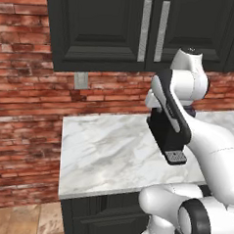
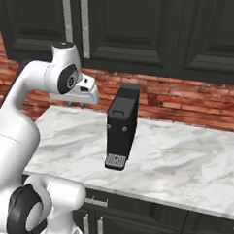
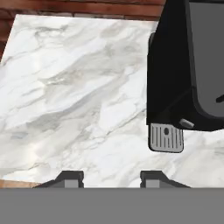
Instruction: Open the cabinet directly in front. Then move the beer and the mug to the dining counter with the jar on it.
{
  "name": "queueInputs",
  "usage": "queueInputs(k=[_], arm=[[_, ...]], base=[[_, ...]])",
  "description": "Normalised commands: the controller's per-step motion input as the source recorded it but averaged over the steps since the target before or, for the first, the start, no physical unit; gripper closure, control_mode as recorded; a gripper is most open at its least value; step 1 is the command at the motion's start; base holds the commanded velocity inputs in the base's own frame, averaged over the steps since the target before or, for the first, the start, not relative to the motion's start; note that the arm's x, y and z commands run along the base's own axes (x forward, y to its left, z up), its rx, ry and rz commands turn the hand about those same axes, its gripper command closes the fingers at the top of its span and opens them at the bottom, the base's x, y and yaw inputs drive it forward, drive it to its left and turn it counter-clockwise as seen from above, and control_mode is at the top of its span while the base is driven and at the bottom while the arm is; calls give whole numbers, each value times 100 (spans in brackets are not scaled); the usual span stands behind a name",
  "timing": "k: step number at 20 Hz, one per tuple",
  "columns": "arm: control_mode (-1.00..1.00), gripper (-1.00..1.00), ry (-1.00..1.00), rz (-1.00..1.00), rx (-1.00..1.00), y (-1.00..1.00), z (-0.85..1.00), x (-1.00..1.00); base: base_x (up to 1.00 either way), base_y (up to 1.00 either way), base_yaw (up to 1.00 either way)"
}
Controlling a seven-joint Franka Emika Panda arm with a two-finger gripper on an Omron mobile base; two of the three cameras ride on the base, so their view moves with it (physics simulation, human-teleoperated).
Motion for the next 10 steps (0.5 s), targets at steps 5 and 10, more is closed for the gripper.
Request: queueInputs(k=[5,10], arm=[[-100,-100,-40,2,-9,1,6,-36],[-100,-100,-74,4,-16,0,35,-75]], base=[[0,0,0],[0,0,0]])
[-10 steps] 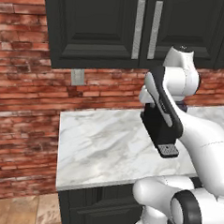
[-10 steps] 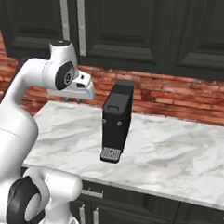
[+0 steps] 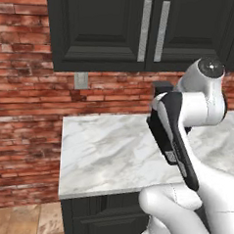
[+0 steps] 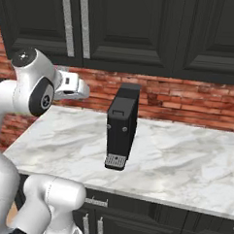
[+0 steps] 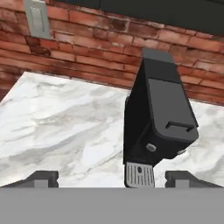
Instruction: Open the cabinet directly in front. Then move the beer and the mug to the dining counter with the jar on it.
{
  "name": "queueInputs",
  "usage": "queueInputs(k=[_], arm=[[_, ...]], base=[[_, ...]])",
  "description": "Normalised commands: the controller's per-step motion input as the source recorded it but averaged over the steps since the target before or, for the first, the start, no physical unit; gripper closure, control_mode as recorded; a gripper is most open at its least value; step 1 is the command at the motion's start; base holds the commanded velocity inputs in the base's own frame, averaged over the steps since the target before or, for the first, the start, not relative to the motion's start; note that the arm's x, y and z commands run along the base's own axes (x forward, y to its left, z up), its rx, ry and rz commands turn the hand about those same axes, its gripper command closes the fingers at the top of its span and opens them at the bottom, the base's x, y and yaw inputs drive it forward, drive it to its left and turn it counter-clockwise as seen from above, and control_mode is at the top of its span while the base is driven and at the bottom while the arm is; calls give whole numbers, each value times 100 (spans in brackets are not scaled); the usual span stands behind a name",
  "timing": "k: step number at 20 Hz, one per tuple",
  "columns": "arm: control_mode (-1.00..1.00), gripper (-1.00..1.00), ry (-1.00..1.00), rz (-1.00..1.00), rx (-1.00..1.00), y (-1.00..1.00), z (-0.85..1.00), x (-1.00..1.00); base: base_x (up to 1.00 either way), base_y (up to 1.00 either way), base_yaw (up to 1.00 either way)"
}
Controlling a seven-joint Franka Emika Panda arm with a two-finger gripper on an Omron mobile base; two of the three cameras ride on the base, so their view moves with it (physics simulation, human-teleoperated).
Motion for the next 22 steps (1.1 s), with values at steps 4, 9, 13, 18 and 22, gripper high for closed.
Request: queueInputs(k=[4,9,13,18,22], arm=[[-100,-100,-67,0,-4,-4,39,-76],[-100,-100,-59,0,0,0,22,-58],[-100,-100,-51,0,0,0,37,-36],[-100,-100,-26,0,0,-1,22,-30],[-100,-100,0,0,0,0,0,0]], base=[[0,0,0],[0,0,0],[0,0,0],[0,0,0],[0,0,0]])
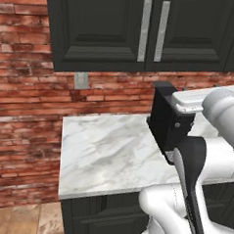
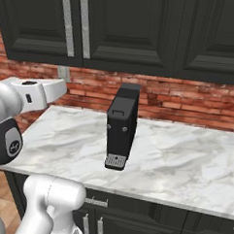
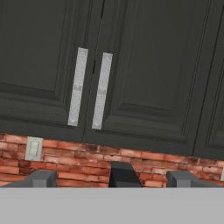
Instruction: Open the cabinet directly in front. Then move the beer and the mug to the dining counter with the jar on it.
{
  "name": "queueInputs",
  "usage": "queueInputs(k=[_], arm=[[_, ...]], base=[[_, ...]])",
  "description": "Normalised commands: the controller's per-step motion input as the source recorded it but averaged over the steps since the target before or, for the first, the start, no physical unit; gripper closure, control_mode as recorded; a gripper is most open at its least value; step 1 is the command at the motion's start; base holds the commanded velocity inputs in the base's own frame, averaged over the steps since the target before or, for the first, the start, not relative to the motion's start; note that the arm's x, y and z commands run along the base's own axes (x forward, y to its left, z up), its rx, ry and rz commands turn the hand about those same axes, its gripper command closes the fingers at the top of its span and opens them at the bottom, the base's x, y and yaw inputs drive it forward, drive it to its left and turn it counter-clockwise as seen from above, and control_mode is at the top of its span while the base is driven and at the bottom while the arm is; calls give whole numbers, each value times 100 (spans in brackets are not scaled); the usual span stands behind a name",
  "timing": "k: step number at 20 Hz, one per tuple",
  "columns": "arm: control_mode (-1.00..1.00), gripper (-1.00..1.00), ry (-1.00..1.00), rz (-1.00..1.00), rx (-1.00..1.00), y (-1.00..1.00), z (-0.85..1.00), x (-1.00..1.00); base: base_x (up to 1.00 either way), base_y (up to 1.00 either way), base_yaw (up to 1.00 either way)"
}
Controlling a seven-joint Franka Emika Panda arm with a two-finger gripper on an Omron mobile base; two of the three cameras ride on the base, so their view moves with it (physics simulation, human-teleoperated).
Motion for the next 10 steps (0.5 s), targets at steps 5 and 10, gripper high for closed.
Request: queueInputs(k=[5,10], arm=[[-100,-100,0,0,0,0,0,0],[-100,-100,0,0,0,0,0,0]], base=[[0,0,0],[0,0,0]])
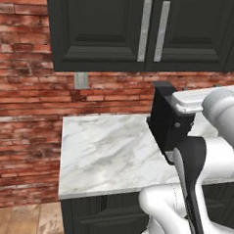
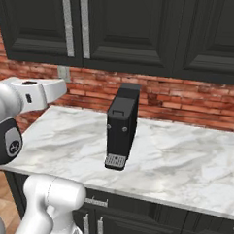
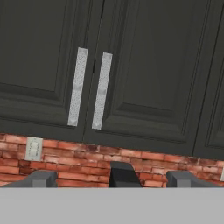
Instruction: Open the cabinet directly in front. Then move the beer and the mug to the dining counter with the jar on it.
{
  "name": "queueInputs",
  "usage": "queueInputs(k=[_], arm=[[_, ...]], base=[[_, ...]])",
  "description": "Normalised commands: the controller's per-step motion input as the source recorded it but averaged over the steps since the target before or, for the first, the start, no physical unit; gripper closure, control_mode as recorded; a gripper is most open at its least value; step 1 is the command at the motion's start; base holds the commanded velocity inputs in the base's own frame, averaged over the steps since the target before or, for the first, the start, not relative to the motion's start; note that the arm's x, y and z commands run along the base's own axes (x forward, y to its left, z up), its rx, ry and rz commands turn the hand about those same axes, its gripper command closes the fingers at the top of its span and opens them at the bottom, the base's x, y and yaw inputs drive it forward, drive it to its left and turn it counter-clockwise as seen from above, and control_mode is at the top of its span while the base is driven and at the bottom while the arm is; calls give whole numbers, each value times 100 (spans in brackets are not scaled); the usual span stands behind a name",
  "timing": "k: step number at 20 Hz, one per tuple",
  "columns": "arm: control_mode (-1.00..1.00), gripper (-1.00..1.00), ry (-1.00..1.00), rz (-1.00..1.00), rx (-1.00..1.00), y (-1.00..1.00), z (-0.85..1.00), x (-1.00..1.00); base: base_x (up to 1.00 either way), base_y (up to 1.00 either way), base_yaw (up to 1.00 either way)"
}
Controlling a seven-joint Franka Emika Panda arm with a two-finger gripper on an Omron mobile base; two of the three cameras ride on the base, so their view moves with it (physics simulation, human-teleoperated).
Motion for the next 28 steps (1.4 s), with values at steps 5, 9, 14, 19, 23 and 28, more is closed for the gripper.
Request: queueInputs(k=[5,9,14,19,23,28], arm=[[-100,-100,-1,1,1,-1,6,3],[-100,-100,-1,3,11,-11,29,0],[-100,-100,-5,3,10,-6,14,0],[-100,-100,-13,1,1,0,15,0],[-100,-100,-16,1,0,0,10,9],[-100,-100,-10,0,0,0,2,9]], base=[[0,0,0],[0,0,0],[0,0,0],[0,0,0],[0,0,0],[0,0,0]])
